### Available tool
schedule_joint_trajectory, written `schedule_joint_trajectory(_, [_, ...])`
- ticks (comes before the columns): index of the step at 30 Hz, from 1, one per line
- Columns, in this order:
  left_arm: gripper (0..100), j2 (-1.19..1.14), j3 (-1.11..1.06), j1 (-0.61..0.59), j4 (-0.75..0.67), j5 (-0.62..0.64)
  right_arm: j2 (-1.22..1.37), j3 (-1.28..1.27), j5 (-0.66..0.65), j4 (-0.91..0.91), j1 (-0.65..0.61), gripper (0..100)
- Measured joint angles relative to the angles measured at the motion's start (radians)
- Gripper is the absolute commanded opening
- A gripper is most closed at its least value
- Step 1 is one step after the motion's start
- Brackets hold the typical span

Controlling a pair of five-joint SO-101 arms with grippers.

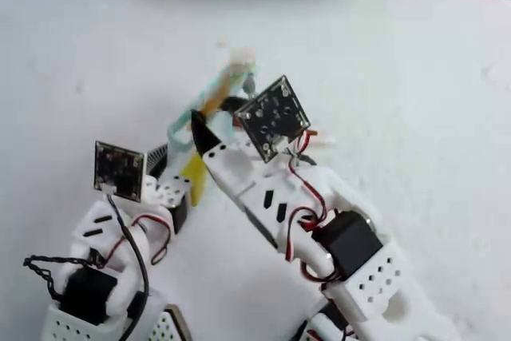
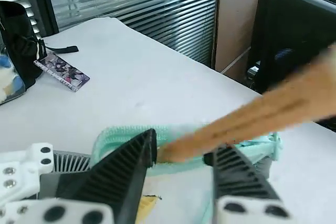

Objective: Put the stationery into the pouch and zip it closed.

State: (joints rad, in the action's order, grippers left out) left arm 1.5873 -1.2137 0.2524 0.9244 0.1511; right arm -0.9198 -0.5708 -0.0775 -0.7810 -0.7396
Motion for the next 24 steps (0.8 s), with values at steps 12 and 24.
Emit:
schedule_joint_trajectory(12, [14, 0.000, 0.000, -0.006, -0.003, 0.000, 0.000, 0.221, 0.000, -0.147, 0.014, 23.4])
schedule_joint_trajectory(24, [14, 0.000, -0.003, -0.006, -0.003, -0.038, 0.236, 0.443, 0.091, -0.160, 0.199, 23.6])
